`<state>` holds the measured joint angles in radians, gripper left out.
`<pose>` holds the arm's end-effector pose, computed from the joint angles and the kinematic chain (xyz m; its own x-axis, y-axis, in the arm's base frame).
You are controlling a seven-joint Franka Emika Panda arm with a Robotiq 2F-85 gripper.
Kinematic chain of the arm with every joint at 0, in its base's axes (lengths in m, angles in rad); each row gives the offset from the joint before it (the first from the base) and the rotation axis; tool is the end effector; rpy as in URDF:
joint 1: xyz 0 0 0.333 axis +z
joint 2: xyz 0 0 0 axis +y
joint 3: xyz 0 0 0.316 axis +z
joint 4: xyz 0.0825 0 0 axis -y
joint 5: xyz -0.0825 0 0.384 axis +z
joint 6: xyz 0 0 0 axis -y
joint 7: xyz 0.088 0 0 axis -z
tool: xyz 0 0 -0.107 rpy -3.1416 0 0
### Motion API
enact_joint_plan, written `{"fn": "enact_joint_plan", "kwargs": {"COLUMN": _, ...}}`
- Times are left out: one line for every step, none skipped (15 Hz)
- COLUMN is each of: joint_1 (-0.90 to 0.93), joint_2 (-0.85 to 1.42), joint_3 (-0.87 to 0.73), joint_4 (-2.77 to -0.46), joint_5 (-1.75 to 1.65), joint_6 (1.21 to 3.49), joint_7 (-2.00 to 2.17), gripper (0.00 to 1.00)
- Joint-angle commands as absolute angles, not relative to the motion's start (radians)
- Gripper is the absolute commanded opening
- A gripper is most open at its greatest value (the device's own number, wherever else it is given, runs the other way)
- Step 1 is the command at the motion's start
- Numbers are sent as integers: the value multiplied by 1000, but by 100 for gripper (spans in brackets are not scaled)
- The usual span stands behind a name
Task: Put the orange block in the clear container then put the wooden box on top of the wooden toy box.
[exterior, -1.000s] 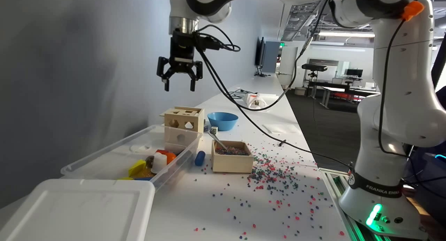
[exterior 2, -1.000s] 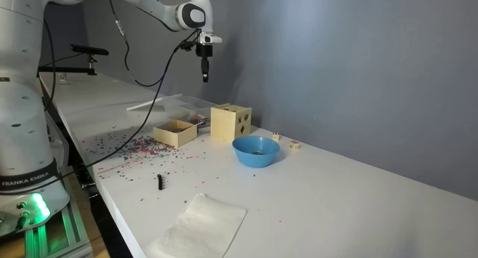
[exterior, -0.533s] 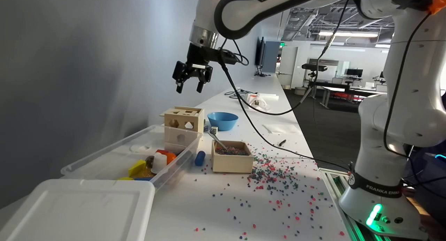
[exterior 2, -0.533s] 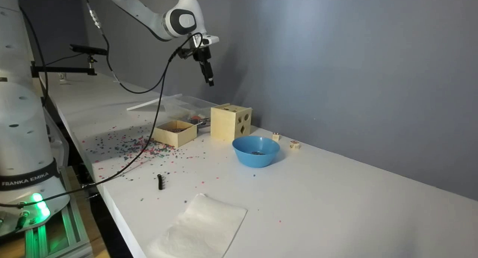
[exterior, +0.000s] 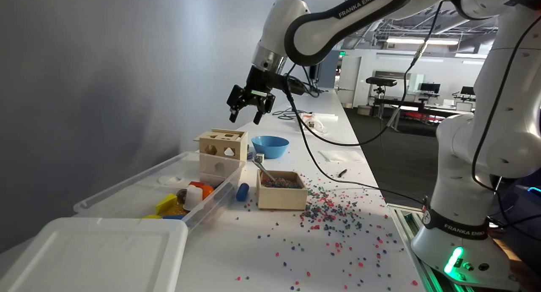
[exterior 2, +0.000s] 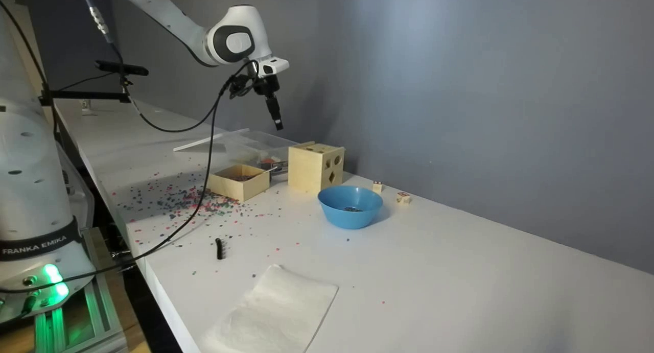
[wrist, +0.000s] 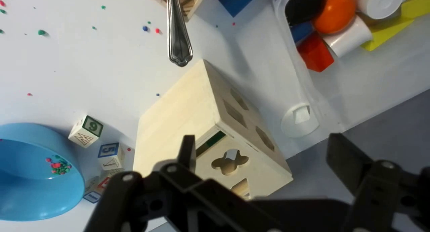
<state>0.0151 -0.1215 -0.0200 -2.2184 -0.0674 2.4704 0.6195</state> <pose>0.5381 -0.0027 0.4676 0.7744 -0.5409 0.3283 -0.5165 -0.8401 -0.1656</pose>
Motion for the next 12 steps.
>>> {"fn": "enact_joint_plan", "kwargs": {"joint_1": -1, "joint_2": -132, "joint_3": 5, "joint_4": -2225, "joint_5": -64, "joint_6": 2446, "joint_7": 591, "gripper": 100}}
{"fn": "enact_joint_plan", "kwargs": {"joint_1": 6, "joint_2": -150, "joint_3": 10, "joint_4": -2240, "joint_5": -56, "joint_6": 2433, "joint_7": 556, "gripper": 100}}
{"fn": "enact_joint_plan", "kwargs": {"joint_1": 13, "joint_2": -185, "joint_3": 20, "joint_4": -2264, "joint_5": -62, "joint_6": 2410, "joint_7": 533, "gripper": 100}}
{"fn": "enact_joint_plan", "kwargs": {"joint_1": 24, "joint_2": -213, "joint_3": 27, "joint_4": -2288, "joint_5": -37, "joint_6": 2401, "joint_7": 481, "gripper": 100}}
{"fn": "enact_joint_plan", "kwargs": {"joint_1": 30, "joint_2": -240, "joint_3": 37, "joint_4": -2307, "joint_5": -34, "joint_6": 2374, "joint_7": 448, "gripper": 100}}
{"fn": "enact_joint_plan", "kwargs": {"joint_1": 39, "joint_2": -270, "joint_3": 41, "joint_4": -2328, "joint_5": -10, "joint_6": 2349, "joint_7": 394, "gripper": 100}}
{"fn": "enact_joint_plan", "kwargs": {"joint_1": 47, "joint_2": -298, "joint_3": 44, "joint_4": -2354, "joint_5": 12, "joint_6": 2323, "joint_7": 348, "gripper": 100}}
{"fn": "enact_joint_plan", "kwargs": {"joint_1": 52, "joint_2": -325, "joint_3": 47, "joint_4": -2376, "joint_5": 26, "joint_6": 2292, "joint_7": 316, "gripper": 100}}
{"fn": "enact_joint_plan", "kwargs": {"joint_1": 56, "joint_2": -349, "joint_3": 46, "joint_4": -2396, "joint_5": 41, "joint_6": 2262, "joint_7": 284, "gripper": 100}}
{"fn": "enact_joint_plan", "kwargs": {"joint_1": 61, "joint_2": -372, "joint_3": 43, "joint_4": -2421, "joint_5": 55, "joint_6": 2239, "joint_7": 242, "gripper": 100}}
{"fn": "enact_joint_plan", "kwargs": {"joint_1": 58, "joint_2": -390, "joint_3": 42, "joint_4": -2444, "joint_5": 55, "joint_6": 2238, "joint_7": 226, "gripper": 100}}
{"fn": "enact_joint_plan", "kwargs": {"joint_1": 41, "joint_2": -408, "joint_3": 51, "joint_4": -2467, "joint_5": 37, "joint_6": 2254, "joint_7": 262, "gripper": 100}}
